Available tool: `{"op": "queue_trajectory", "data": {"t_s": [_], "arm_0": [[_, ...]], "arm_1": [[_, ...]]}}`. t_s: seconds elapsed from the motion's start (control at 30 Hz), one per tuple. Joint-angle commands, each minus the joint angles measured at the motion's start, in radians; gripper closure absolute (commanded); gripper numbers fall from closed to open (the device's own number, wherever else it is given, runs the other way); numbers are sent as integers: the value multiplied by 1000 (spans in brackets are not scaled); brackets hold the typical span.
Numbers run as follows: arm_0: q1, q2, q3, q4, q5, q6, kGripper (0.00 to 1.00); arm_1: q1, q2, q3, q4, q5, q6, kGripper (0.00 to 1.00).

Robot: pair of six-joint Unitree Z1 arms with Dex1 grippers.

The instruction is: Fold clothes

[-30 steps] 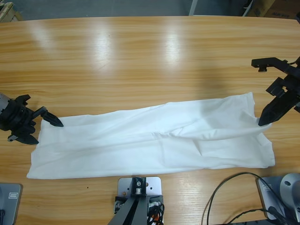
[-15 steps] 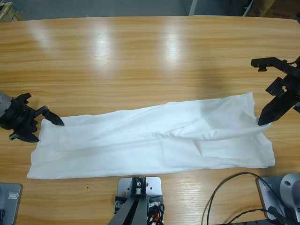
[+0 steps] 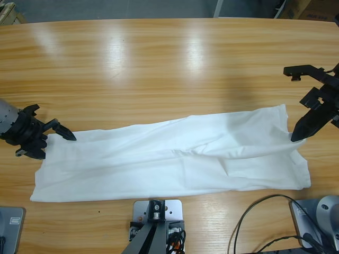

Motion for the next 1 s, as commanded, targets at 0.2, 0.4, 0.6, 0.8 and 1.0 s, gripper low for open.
{"op": "queue_trajectory", "data": {"t_s": [0.2,0.4,0.6,0.8,1.0], "arm_0": [[-16,-16,31,-112,4,-32,165],[-17,-25,46,-109,4,-16,494],[-16,-66,60,-101,17,-5,1000],[-17,-82,65,-101,52,10,1000],[-25,-64,74,-99,56,35,1000]], "arm_1": [[-5,-13,33,-13,-7,-9,1000],[-5,-13,31,-13,-7,-10,1000],[-5,-12,35,-15,-4,-10,1000],[-5,-16,45,-22,1,-10,1000],[-5,-17,45,-25,4,-9,1000]]}}
